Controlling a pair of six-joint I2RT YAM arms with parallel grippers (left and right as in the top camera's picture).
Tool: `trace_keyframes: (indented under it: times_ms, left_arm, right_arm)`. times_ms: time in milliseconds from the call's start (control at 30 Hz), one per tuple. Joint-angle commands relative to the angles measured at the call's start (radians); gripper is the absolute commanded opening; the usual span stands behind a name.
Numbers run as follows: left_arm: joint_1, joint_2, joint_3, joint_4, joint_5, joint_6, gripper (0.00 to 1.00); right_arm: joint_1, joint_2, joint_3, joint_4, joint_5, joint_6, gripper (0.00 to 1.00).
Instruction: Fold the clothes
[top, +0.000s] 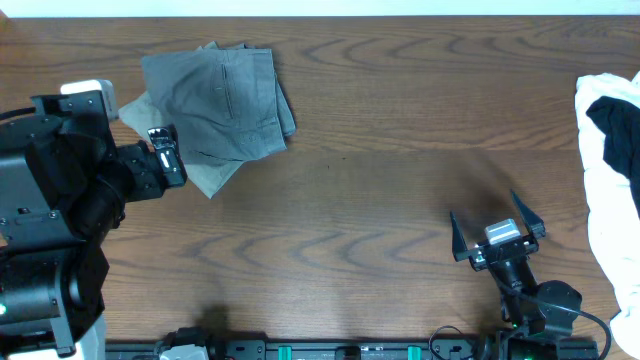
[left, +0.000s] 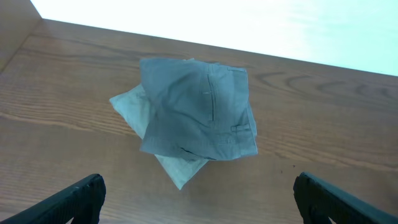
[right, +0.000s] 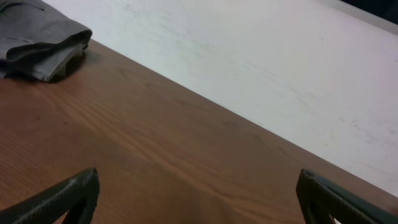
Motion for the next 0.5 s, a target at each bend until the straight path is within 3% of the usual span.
trace_keyframes:
  times_ms: [0,333,467]
  left_arm:
    - [-0.003,-0.002,0.005,-0.001,-0.015,-0.016,0.98]
    - [0.0,-0.008,-0.011,-0.01,-0.03,-0.004,0.98]
    - [0.022,-0.102,-0.118,0.082,-0.053,-0.004,0.98]
  right_arm:
    - [0.01,-0.006,-0.005,0.0,0.007,0.013,0.99]
    - [0.01,-0.006,-0.005,0.0,0.007,0.013,0.99]
    - [0.01,-0.006,-0.005,0.0,0.007,0.013,0.99]
